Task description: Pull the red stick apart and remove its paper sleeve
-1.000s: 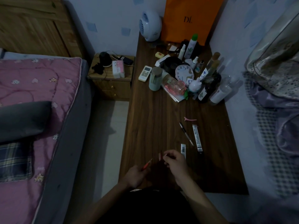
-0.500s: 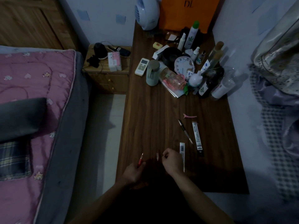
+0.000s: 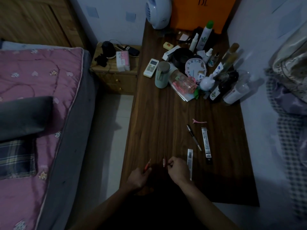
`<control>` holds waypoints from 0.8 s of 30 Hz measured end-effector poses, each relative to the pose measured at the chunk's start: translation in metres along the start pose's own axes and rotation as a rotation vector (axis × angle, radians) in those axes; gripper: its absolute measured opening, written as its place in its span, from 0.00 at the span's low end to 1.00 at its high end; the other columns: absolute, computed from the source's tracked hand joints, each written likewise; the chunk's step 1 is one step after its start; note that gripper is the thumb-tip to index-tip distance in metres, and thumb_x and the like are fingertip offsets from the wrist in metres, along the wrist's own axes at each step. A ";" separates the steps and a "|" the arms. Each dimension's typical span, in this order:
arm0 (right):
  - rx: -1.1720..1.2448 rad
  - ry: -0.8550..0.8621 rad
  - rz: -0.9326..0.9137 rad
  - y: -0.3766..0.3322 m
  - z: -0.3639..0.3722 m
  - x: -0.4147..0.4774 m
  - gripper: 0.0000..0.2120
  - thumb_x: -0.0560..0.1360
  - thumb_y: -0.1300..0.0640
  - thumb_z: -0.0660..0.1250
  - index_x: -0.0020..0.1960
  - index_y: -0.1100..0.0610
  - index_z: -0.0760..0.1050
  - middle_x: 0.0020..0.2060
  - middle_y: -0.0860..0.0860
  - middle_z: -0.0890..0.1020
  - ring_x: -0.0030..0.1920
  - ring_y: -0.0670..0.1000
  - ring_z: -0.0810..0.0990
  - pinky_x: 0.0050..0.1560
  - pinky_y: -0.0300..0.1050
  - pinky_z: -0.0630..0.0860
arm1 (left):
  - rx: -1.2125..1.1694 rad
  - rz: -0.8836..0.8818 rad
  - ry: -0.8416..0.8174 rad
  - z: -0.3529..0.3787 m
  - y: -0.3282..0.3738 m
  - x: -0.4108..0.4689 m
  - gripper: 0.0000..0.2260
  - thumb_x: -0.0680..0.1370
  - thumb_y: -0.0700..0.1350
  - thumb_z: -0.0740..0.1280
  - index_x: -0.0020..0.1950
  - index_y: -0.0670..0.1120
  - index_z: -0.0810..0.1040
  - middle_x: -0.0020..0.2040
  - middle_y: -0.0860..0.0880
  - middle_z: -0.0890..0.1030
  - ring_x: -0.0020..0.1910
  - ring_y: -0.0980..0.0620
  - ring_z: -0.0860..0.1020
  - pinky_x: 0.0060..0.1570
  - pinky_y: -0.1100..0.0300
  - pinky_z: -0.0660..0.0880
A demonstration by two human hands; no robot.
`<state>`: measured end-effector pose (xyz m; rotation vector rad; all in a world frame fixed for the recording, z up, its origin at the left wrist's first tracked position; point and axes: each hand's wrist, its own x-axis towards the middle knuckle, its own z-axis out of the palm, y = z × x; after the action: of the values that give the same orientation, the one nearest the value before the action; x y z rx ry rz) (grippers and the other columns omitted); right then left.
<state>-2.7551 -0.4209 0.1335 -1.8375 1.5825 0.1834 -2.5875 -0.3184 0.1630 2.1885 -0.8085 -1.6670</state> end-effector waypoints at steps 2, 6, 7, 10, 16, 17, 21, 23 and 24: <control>0.008 -0.002 0.003 0.001 -0.001 -0.002 0.07 0.75 0.56 0.70 0.53 0.51 0.81 0.50 0.48 0.84 0.51 0.48 0.82 0.50 0.44 0.79 | -0.015 0.005 -0.004 0.000 0.000 -0.001 0.24 0.81 0.57 0.59 0.48 0.37 0.80 0.40 0.42 0.81 0.37 0.49 0.78 0.37 0.58 0.70; 0.070 0.024 0.030 0.003 -0.007 -0.012 0.08 0.75 0.56 0.70 0.54 0.51 0.81 0.50 0.47 0.85 0.51 0.47 0.82 0.52 0.45 0.80 | 0.073 0.047 0.023 0.001 0.000 -0.004 0.20 0.80 0.57 0.60 0.40 0.43 0.79 0.35 0.47 0.78 0.30 0.54 0.75 0.31 0.61 0.67; 0.092 0.038 0.033 0.003 -0.010 -0.016 0.08 0.76 0.57 0.69 0.54 0.51 0.81 0.50 0.46 0.85 0.50 0.46 0.82 0.50 0.42 0.79 | 0.086 0.062 0.027 0.000 0.000 -0.005 0.20 0.80 0.57 0.60 0.38 0.44 0.77 0.34 0.48 0.78 0.28 0.56 0.74 0.30 0.61 0.66; 0.200 0.064 0.020 0.001 -0.017 -0.029 0.07 0.77 0.58 0.69 0.53 0.48 0.81 0.46 0.43 0.83 0.45 0.38 0.78 0.44 0.32 0.74 | 0.078 0.088 0.029 0.000 -0.002 -0.009 0.21 0.80 0.57 0.61 0.33 0.45 0.74 0.30 0.51 0.76 0.25 0.58 0.72 0.28 0.61 0.65; 0.624 -0.037 -0.005 -0.023 -0.022 -0.060 0.05 0.77 0.52 0.70 0.51 0.48 0.83 0.50 0.44 0.84 0.53 0.44 0.82 0.52 0.37 0.77 | 0.078 0.179 0.068 0.006 -0.003 -0.024 0.22 0.80 0.57 0.62 0.29 0.46 0.73 0.21 0.53 0.72 0.18 0.62 0.69 0.21 0.69 0.61; 0.670 -0.073 -0.002 -0.027 -0.024 -0.063 0.05 0.76 0.51 0.70 0.52 0.48 0.83 0.52 0.47 0.84 0.54 0.48 0.82 0.54 0.41 0.78 | 0.075 0.195 0.069 0.007 -0.003 -0.027 0.22 0.80 0.57 0.62 0.29 0.47 0.73 0.20 0.52 0.71 0.18 0.62 0.68 0.20 0.68 0.60; 0.769 -0.184 0.006 -0.035 -0.030 -0.073 0.07 0.73 0.47 0.71 0.50 0.46 0.84 0.58 0.49 0.83 0.60 0.52 0.80 0.60 0.49 0.77 | 0.056 0.272 0.050 0.008 0.000 -0.036 0.25 0.79 0.59 0.62 0.24 0.50 0.73 0.19 0.55 0.72 0.18 0.62 0.66 0.20 0.68 0.60; 0.840 -0.193 0.023 -0.040 -0.031 -0.079 0.07 0.73 0.47 0.72 0.48 0.46 0.85 0.50 0.43 0.85 0.56 0.48 0.81 0.55 0.42 0.76 | 0.091 0.321 0.059 0.009 0.003 -0.041 0.23 0.79 0.60 0.61 0.25 0.56 0.75 0.19 0.57 0.72 0.18 0.63 0.67 0.20 0.69 0.61; 0.883 -0.201 0.037 -0.042 -0.031 -0.081 0.06 0.73 0.49 0.72 0.48 0.47 0.86 0.47 0.42 0.85 0.55 0.47 0.80 0.55 0.41 0.76 | 0.108 0.341 0.069 0.010 0.004 -0.043 0.22 0.79 0.61 0.60 0.25 0.58 0.75 0.19 0.59 0.73 0.19 0.64 0.68 0.20 0.69 0.62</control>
<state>-2.7466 -0.3718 0.2160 -1.0606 1.2562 -0.2738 -2.6059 -0.2955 0.1964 2.0204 -1.1993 -1.4036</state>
